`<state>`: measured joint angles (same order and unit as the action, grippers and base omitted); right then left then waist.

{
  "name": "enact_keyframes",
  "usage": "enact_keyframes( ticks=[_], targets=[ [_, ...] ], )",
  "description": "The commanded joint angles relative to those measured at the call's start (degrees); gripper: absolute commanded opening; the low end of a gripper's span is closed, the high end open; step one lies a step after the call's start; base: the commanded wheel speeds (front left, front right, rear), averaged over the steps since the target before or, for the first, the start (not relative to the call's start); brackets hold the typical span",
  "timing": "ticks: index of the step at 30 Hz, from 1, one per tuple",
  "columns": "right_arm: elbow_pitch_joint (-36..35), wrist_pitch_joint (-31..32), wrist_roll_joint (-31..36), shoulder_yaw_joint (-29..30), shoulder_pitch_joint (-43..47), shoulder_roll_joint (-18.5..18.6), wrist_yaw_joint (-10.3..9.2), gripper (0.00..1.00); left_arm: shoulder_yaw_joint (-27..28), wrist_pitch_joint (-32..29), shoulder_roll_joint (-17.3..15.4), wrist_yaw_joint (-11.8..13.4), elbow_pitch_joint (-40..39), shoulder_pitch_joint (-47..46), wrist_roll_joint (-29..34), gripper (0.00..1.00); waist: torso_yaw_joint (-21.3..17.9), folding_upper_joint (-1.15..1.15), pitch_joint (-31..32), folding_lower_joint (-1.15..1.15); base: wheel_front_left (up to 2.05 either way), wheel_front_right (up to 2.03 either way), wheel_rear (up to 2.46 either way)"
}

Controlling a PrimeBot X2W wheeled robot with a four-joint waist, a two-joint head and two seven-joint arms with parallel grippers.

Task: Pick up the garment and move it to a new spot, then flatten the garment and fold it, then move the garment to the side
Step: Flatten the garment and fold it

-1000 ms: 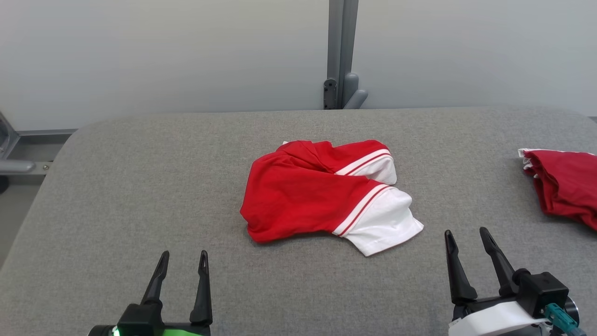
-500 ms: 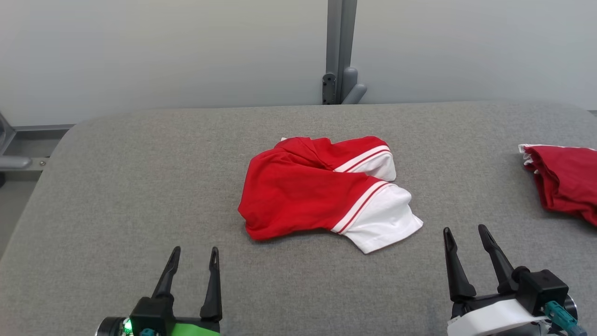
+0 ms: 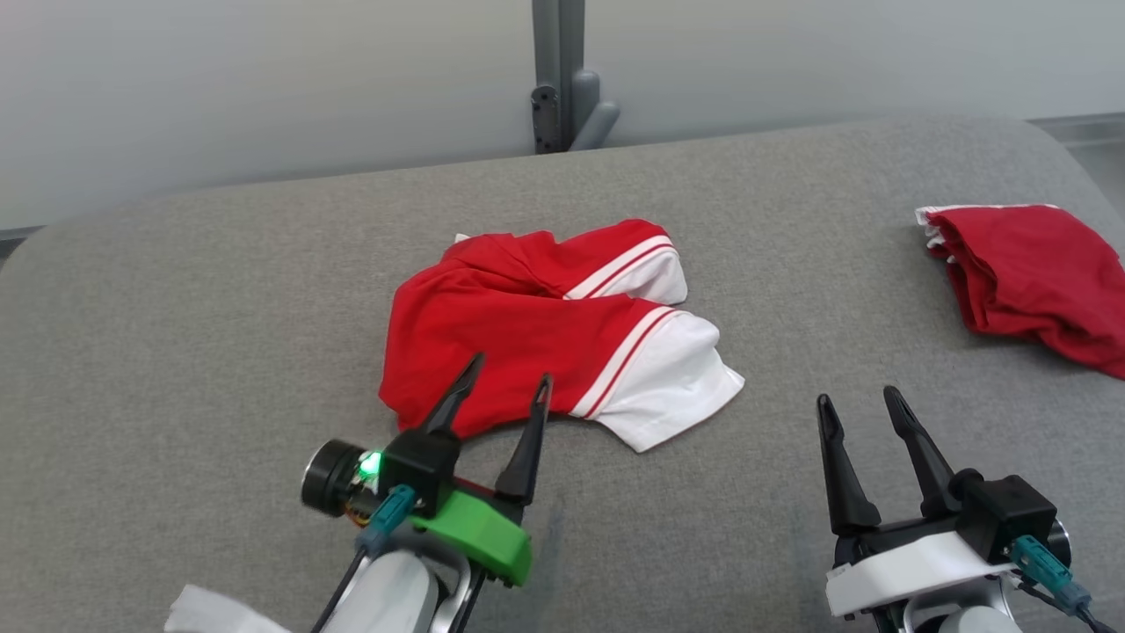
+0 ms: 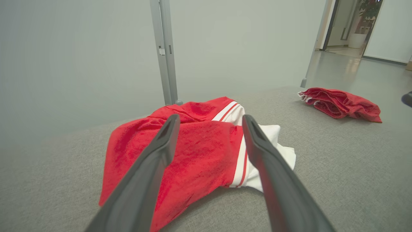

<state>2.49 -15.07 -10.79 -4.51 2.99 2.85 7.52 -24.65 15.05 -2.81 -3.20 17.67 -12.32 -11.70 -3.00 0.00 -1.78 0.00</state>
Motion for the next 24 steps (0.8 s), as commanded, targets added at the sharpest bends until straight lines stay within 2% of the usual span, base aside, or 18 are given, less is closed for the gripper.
enact_keyframes(
  ticks=[1,6,13,19,24],
  targets=[
    [-0.3,-0.2,0.3,-0.3,-1.5,0.1,-0.07,1.00,-3.1,0.1,-0.2,-0.9,2.7,-4.4,-1.2,1.00,-4.6,0.00,-4.6,0.00,0.00,0.00,0.00],
    [-0.2,-0.2,0.1,-0.6,-3.1,0.1,-0.07,1.00,-8.0,0.1,-0.2,-1.2,8.8,-10.7,-3.0,1.00,-7.4,0.00,-7.3,0.00,0.00,0.00,0.00],
    [-0.1,-0.2,-1.4,-1.8,-5.5,0.0,-0.07,1.00,-14.0,-0.1,-0.2,1.8,22.0,-19.8,-9.0,1.00,-12.0,0.00,-11.2,0.00,0.00,0.00,0.00],
    [0.2,-0.2,-2.6,-2.6,-6.3,0.1,-0.07,1.00,-19.4,-0.9,-0.3,3.6,28.2,-26.2,-11.8,1.00,-13.9,0.00,-12.8,0.00,0.00,0.00,0.00],
    [0.6,-0.2,-3.3,-4.0,-7.3,0.1,-0.07,1.00,-22.4,-2.1,-0.3,7.1,32.9,-30.5,-13.1,1.00,-15.1,0.00,-13.6,0.00,0.00,0.00,0.00]
  ],
)
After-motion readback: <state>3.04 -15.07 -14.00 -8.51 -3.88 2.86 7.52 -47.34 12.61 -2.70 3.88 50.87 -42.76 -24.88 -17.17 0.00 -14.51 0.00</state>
